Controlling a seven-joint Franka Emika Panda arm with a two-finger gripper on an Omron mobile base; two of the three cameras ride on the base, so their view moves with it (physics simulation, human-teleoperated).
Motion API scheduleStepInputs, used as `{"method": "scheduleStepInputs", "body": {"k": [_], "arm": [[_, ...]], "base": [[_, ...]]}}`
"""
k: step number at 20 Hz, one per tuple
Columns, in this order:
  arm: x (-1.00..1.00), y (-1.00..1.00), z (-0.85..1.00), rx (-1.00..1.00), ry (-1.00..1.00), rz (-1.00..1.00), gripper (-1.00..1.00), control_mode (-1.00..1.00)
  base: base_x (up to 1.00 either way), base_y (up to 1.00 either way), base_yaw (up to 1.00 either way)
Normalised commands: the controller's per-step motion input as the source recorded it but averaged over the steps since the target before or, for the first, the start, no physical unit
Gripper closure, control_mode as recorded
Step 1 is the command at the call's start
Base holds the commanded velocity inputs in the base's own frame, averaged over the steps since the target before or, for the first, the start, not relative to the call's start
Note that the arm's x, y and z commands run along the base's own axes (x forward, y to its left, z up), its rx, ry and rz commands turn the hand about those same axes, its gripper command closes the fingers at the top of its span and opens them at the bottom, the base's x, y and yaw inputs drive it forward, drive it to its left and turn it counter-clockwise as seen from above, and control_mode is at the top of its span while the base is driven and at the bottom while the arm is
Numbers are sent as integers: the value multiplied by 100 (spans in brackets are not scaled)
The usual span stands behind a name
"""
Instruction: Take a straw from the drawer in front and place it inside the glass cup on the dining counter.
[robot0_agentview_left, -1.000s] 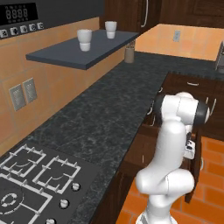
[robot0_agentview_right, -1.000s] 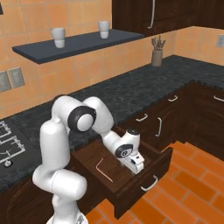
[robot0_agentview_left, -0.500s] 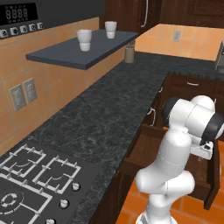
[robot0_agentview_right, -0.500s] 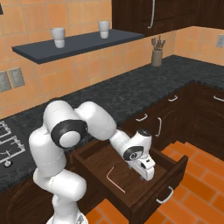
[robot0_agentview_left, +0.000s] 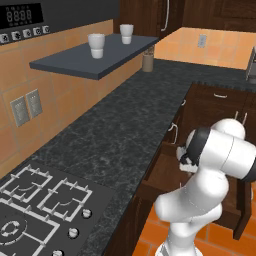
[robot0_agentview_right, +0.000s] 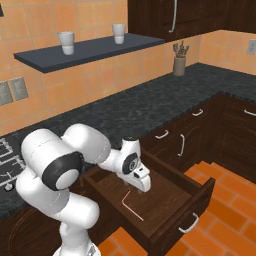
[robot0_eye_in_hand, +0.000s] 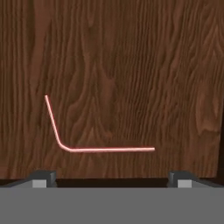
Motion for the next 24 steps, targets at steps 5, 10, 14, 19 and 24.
{"method": "scheduleStepInputs", "body": {"k": [5, 10, 14, 19, 24], "arm": [[7, 10, -26, -2, 0, 19, -100, -100], [7, 16, -24, 1, 0, 17, -100, -100], [24, 23, -6, 4, 0, 12, -100, -100], [23, 2, -20, 6, 0, 6, -100, -100], [26, 1, -25, 5, 0, 2, -100, -100]], "base": [[0, 0, 0], [0, 0, 0], [0, 0, 0], [0, 0, 0], [0, 0, 0]]}}
